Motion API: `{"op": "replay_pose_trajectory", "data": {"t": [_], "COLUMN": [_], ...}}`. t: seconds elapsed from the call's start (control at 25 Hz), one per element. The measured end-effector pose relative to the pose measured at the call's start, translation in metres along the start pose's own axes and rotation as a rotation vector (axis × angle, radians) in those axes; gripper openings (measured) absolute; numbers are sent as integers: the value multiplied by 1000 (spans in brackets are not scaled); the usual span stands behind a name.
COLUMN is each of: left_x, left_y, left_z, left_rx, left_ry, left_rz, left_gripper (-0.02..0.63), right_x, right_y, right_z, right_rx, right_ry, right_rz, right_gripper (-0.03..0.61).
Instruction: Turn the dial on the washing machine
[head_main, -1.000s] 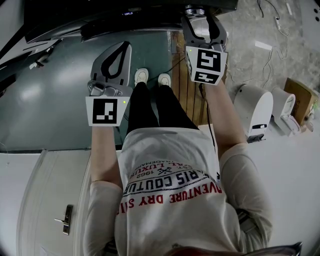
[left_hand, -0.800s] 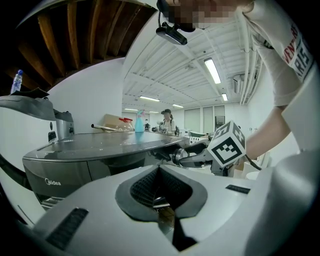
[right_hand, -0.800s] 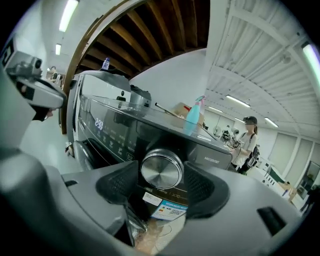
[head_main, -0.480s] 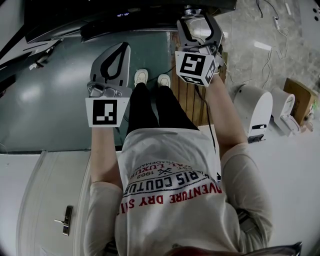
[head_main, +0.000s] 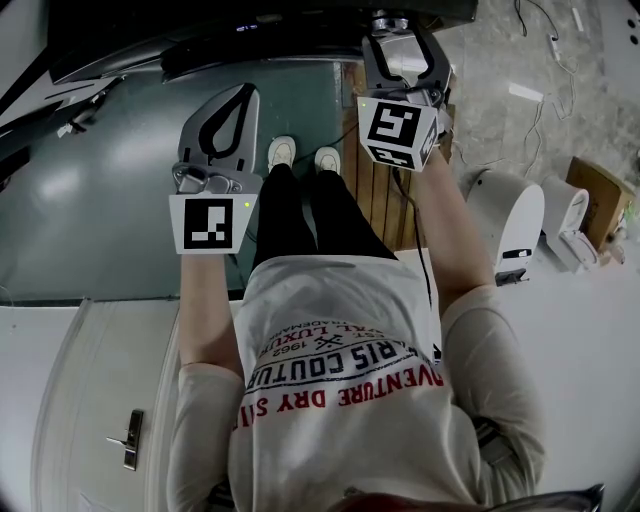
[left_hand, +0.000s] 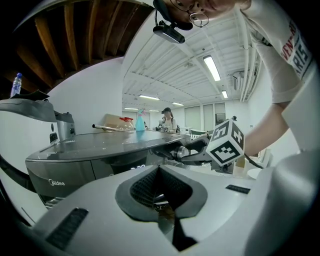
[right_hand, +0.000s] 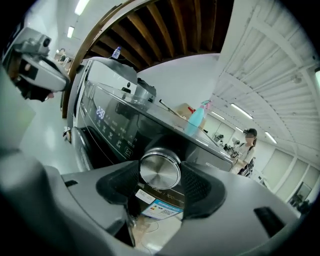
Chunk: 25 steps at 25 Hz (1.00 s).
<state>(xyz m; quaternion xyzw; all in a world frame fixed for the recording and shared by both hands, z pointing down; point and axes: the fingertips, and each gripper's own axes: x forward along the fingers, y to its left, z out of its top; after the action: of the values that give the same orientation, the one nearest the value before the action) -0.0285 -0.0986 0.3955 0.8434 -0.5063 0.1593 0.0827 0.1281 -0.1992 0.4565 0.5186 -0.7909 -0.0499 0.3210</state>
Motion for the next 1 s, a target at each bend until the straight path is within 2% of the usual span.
{"op": "replay_pose_trajectory", "data": {"t": [0.24, 0.4, 0.6, 0.72, 0.88, 1.0], "left_x": [2, 3, 0, -5, -11, -17], "left_y": [0, 0, -2, -2, -4, -1], "left_z": [-1, 0, 2, 7, 26, 42], "left_rx": [-8, 3, -8, 6, 40, 1], "left_ry": [-5, -8, -11, -9, -39, -59], "left_rz": [-2, -6, 0, 2, -3, 9], "left_gripper": [15, 15, 15, 15, 15, 16], "right_x": [2, 3, 2, -8, -29, -47], "right_y": [-2, -6, -7, -7, -8, -7], "right_z": [2, -3, -2, 8, 22, 35], "right_rx": [223, 309, 297, 291, 302, 361], "right_ry": [-4, -15, -31, -85, -115, -122], "right_rz": [46, 60, 48, 32, 69, 114], "right_gripper": [278, 278, 282, 282, 281, 260]}}
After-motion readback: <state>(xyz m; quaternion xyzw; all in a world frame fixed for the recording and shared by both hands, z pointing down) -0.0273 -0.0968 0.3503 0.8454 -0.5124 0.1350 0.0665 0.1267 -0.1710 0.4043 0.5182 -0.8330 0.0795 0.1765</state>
